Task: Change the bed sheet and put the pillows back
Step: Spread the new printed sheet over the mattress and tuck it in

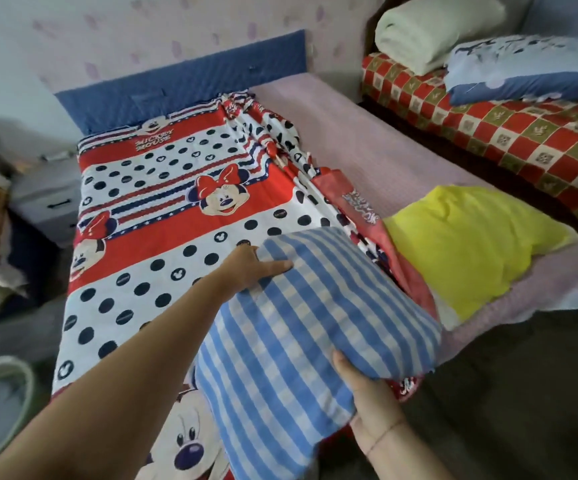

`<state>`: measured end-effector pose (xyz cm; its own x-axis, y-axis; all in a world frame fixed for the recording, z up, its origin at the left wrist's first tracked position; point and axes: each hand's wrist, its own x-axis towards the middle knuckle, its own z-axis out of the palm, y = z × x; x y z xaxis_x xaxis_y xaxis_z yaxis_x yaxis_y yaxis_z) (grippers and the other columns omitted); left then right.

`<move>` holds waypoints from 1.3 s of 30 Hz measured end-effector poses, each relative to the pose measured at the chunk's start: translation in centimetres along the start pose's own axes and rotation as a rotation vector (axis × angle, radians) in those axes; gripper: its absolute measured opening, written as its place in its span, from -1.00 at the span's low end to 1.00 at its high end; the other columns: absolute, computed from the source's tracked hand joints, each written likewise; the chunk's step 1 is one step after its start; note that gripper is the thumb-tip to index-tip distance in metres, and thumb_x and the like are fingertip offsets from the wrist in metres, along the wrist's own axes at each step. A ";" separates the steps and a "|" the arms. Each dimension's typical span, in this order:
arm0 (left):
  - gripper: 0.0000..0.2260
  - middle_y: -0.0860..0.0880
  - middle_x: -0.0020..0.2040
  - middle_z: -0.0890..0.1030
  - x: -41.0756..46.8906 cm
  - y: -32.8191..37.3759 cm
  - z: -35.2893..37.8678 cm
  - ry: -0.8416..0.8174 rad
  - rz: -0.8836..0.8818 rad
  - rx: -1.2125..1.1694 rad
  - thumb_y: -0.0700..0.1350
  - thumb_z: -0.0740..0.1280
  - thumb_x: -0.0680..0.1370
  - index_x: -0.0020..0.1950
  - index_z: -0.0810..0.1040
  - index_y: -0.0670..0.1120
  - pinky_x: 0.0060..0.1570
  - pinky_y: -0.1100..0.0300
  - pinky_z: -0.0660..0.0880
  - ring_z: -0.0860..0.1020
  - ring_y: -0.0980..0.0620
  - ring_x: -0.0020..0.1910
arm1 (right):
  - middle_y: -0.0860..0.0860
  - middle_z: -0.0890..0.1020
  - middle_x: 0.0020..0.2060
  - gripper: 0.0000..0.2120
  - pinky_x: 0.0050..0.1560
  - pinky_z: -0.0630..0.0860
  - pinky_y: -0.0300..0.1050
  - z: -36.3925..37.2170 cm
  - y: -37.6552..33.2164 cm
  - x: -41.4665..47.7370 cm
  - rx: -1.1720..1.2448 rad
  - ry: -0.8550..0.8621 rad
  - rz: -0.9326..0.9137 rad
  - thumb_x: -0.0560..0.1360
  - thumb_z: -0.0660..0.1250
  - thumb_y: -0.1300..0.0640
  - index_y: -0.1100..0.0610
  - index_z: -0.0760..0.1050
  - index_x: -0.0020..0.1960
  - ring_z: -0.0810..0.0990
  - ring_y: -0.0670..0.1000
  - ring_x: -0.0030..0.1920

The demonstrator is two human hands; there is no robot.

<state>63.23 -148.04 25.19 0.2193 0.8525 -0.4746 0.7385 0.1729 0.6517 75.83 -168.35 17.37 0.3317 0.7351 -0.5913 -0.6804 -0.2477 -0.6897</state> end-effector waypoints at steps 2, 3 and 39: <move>-0.69 0.00 -0.07 0.62 -1.2 -3.7 -1.9 0.010 -0.034 -0.006 0.18 0.46 0.43 -0.06 0.52 -0.02 -0.18 0.23 0.46 0.55 0.10 -0.19 | 0.00 0.52 0.23 0.25 0.29 0.43 0.26 1.3 4.3 -0.1 -0.075 -0.001 0.066 -0.34 0.62 -0.32 -0.03 0.36 0.31 0.49 0.13 0.25; -0.71 0.01 -0.09 0.61 -1.5 -5.7 -2.9 0.010 -0.052 -0.006 0.17 0.45 0.44 -0.09 0.51 0.00 -0.21 0.24 0.44 0.54 0.12 -0.21 | 0.00 0.51 0.25 0.30 0.29 0.43 0.25 2.1 6.5 0.1 -0.117 0.017 0.114 -0.36 0.61 -0.35 -0.02 0.35 0.35 0.49 0.13 0.25; -0.20 -0.05 0.55 0.20 5.2 -23.0 -7.1 -0.270 0.134 0.147 0.22 0.39 0.48 0.59 0.11 -0.03 0.48 -0.01 0.17 0.18 -0.09 0.53 | 0.17 0.52 0.25 -0.11 0.03 0.51 -0.06 13.4 20.4 4.3 -0.235 0.263 0.394 0.23 0.46 -0.34 0.23 0.40 0.34 0.53 0.16 0.21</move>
<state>42.81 -144.04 11.92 0.4672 0.6978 -0.5429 0.7716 -0.0220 0.6357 54.68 -161.79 6.36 0.2534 0.3821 -0.8887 -0.6320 -0.6301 -0.4511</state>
